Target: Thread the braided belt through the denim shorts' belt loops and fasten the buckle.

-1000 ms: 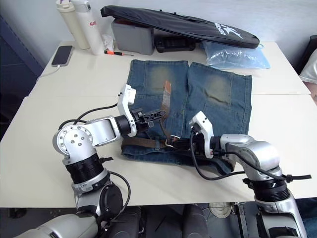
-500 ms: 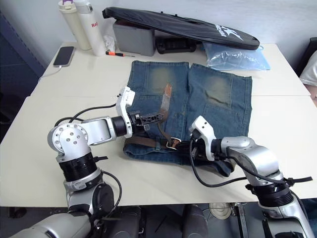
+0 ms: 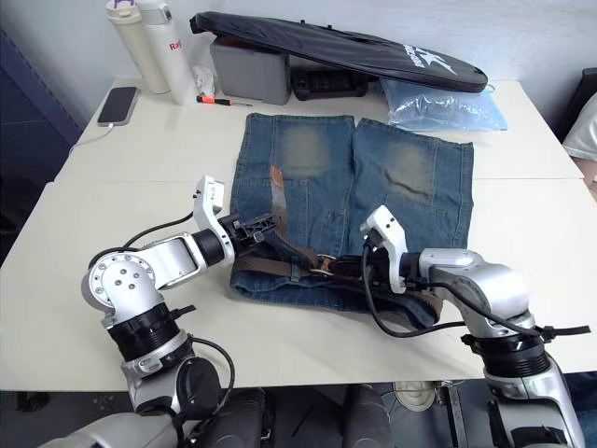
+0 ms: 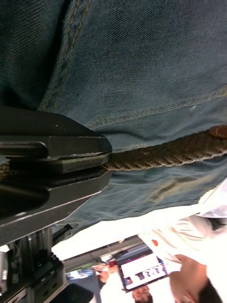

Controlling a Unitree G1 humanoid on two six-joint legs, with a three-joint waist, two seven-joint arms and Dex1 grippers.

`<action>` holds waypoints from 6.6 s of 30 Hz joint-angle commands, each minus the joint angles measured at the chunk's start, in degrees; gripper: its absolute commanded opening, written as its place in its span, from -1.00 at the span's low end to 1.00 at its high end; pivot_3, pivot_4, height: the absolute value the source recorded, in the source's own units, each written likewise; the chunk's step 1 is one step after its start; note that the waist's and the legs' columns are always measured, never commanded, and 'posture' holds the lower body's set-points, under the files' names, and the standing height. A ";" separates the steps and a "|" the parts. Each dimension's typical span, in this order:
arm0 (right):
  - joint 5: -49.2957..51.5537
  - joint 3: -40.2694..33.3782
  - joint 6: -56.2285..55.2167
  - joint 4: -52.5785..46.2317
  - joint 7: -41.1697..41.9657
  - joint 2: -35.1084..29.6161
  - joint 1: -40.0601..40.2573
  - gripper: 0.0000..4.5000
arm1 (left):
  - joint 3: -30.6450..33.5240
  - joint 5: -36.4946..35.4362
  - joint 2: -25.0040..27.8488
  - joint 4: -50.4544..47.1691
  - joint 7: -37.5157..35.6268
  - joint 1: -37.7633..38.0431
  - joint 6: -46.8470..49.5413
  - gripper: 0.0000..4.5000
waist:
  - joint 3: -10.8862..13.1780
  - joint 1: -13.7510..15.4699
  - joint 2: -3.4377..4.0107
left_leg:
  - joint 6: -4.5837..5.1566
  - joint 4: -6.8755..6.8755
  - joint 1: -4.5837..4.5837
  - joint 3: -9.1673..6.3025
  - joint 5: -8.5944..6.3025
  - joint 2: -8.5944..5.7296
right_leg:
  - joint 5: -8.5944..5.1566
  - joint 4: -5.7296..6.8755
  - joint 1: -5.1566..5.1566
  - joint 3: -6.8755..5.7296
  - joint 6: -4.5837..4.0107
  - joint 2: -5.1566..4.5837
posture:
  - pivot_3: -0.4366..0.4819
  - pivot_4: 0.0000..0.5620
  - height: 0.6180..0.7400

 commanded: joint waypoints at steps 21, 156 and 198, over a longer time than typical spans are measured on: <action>-2.87 3.55 -1.19 4.33 0.95 0.77 -0.83 -0.97 | 8.75 -5.45 0.44 -1.60 -0.20 -6.72 1.79 -1.00 | 0.00 -0.07 0.00 | -0.01 -0.03 0.00 0.01 -0.01 0.00 | 0.00 -0.02 -0.02 0.00 0.00 0.00 | -0.05 -0.47 1.00; -16.94 -5.75 6.72 -19.83 -2.64 -19.24 -2.57 -0.97 | -52.16 21.25 25.71 27.33 -57.06 -16.06 -55.15 -1.00 | -0.56 0.01 0.53 | -0.14 -0.89 -0.25 -0.19 0.00 -0.06 | 0.00 -0.81 -0.25 -0.29 -0.04 0.12 | -0.05 -0.47 1.00; -23.65 2.25 -12.99 -13.53 5.12 -25.44 -9.70 -1.00 | -52.78 31.21 20.66 32.85 -51.59 -19.40 -67.21 0.20 | -0.50 0.23 0.53 | 0.05 -0.17 -0.59 -0.23 -0.11 -0.06 | 0.08 -0.67 -0.27 -0.30 0.10 0.11 | -0.05 -0.47 1.00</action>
